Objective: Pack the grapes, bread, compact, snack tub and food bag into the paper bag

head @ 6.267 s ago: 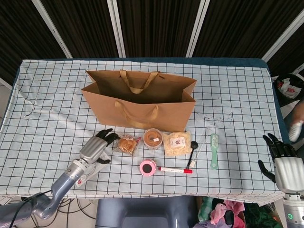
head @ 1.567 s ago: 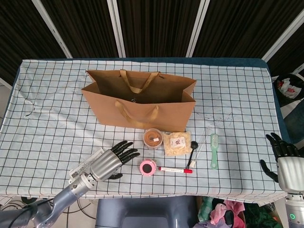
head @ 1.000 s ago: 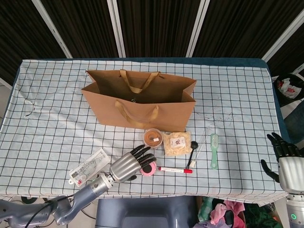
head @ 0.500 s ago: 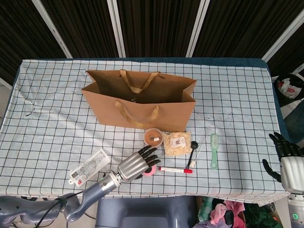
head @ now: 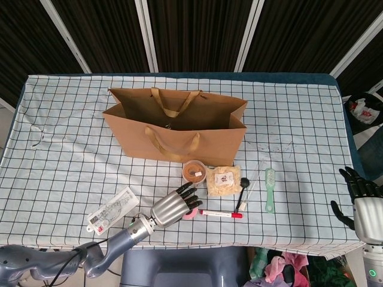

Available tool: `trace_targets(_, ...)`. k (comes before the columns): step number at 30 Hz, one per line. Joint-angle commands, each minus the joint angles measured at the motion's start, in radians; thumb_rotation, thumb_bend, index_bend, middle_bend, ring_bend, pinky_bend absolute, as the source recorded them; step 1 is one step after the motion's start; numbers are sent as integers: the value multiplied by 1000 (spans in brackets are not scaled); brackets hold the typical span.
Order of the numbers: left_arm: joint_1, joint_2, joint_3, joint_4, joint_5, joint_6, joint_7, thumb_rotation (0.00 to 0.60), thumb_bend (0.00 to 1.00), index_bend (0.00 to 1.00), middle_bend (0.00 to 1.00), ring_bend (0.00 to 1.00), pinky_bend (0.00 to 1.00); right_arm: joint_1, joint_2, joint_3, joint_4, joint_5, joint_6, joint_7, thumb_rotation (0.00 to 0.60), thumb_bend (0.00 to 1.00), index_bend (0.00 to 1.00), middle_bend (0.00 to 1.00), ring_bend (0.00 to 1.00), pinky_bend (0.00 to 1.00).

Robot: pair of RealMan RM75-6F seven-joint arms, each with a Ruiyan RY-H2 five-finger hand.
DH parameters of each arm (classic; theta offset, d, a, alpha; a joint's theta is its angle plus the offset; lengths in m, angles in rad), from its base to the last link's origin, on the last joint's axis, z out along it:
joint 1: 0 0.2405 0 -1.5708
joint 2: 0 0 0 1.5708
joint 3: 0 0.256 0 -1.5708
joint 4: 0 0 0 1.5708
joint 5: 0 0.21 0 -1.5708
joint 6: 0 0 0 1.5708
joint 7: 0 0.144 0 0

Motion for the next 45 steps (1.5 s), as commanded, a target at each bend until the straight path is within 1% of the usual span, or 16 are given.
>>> trace_targets(1,0,2,2,-4,-9,-4,9,600,229,268,350,188,272,-1,1,0,-1,-1,2,1,600,256,132,130,241,277)
trace_targets(6,0,-2,3,-8,-3,21,9,600,298,294,403,246,330,-2,3,0,-3,-3,4,5,600,255,132,130,241,277)
trace_targets(12,6,10,0,-26,14,71,-11,600,307,306,411,255,330,-5,7,3,-4,-3,11,11,600,256,132,130,241,277)
trace_targets(18,14,84,-23,-139,73,185,-29,600,307,312,412,255,326,-6,9,3,-6,-5,15,12,600,256,132,130,241,276)
trace_targets(21,18,124,-45,-200,112,251,-22,600,307,312,412,255,326,-6,9,2,-7,-6,15,9,600,256,132,130,241,276)
trace_targets(24,17,175,-79,-273,149,310,-13,600,306,313,413,255,326,-7,8,2,-8,-6,15,5,600,256,133,130,241,277)
trace_targets(26,15,214,-111,-323,171,347,-1,600,307,314,413,255,326,-6,7,2,-8,-6,14,2,600,256,132,130,241,277)
trace_targets(27,13,241,-140,-357,182,370,9,600,306,315,413,255,326,-6,7,1,-8,-6,13,0,600,257,132,130,241,277)
trace_targets(30,4,287,-202,-412,190,403,21,600,306,322,412,255,326,-6,5,1,-8,-6,12,-3,600,257,133,130,241,277)
trace_targets(31,-2,304,-244,-430,185,421,22,600,307,323,412,255,326,-6,4,0,-8,-6,11,-5,600,256,133,130,241,277)
trace_targets(33,-15,320,-299,-446,159,429,18,600,306,326,412,255,326,-5,2,0,-7,-5,8,-7,600,256,132,130,241,277)
trace_targets(35,-30,341,-350,-459,117,412,18,600,306,339,411,255,325,-4,0,-1,-5,-4,5,-10,600,256,132,130,241,277)
trace_targets(36,-43,354,-386,-469,71,392,11,600,306,347,410,255,325,-3,-2,-2,-4,-4,3,-12,600,257,132,130,241,277)
trace_targets(39,-80,377,-461,-464,-53,319,9,600,306,350,406,255,324,-1,-7,-4,-3,-7,-2,-20,600,257,132,130,241,277)
trace_targets(42,-119,384,-512,-425,-140,271,34,600,306,352,407,255,325,0,-8,-4,-4,-9,-2,-23,600,257,132,131,241,277)
trace_targets(45,-150,386,-529,-380,-208,224,27,600,307,352,408,255,325,0,-8,-3,-3,-8,-2,-21,600,257,132,130,241,276)
